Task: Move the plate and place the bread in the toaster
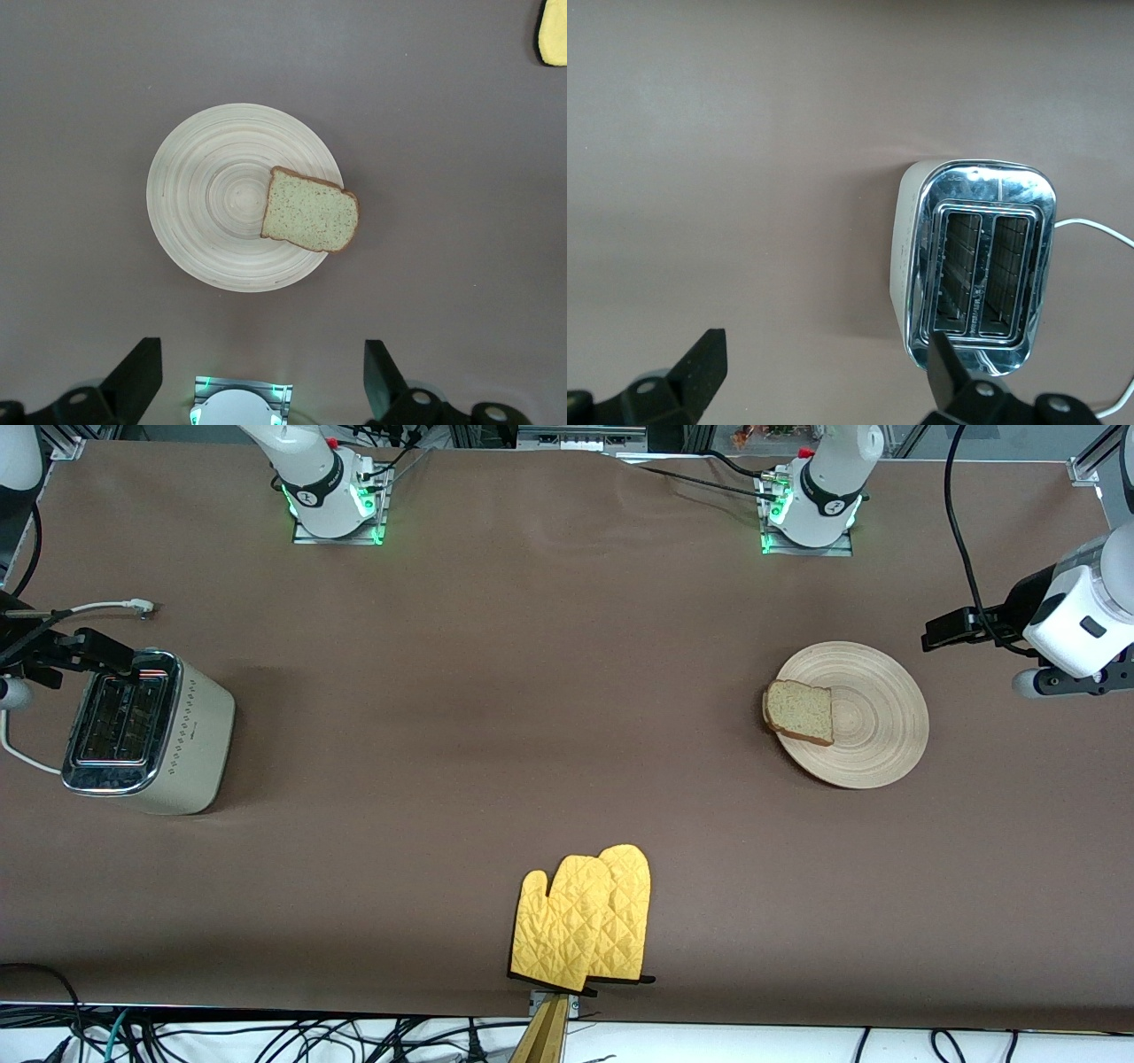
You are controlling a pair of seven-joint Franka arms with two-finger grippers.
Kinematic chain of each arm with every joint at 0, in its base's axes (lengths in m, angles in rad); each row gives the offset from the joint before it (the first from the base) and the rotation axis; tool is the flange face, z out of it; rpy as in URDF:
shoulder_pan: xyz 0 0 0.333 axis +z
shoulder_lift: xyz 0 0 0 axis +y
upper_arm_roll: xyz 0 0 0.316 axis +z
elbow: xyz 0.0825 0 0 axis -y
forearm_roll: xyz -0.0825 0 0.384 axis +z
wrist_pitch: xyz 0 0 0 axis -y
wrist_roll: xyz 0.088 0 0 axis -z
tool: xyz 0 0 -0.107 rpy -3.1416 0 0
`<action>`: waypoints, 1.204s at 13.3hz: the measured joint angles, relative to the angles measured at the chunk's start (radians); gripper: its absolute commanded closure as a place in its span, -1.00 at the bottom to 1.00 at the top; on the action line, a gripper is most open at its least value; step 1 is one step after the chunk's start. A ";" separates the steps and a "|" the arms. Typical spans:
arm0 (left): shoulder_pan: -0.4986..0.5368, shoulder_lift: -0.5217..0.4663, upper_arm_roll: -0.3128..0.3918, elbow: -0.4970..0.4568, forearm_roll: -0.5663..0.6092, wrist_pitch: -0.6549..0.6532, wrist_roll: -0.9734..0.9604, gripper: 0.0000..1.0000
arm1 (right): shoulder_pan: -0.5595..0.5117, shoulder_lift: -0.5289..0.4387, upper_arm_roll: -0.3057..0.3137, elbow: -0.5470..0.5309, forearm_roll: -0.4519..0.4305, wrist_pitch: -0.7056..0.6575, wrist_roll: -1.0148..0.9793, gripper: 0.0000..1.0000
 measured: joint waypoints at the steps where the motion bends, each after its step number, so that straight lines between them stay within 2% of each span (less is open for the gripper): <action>1: 0.002 0.000 0.000 0.000 0.000 0.000 0.000 -1.00 | 0.000 0.000 0.000 0.000 0.000 0.000 0.000 -1.00; 12: 0.037 0.006 -0.005 0.000 0.000 0.004 0.003 -1.00 | 0.000 0.001 0.000 0.000 0.000 0.000 0.000 -1.00; 16: 0.067 0.008 0.013 -0.043 0.000 0.107 0.070 -1.00 | -0.001 0.001 0.000 0.000 0.000 0.000 0.000 -1.00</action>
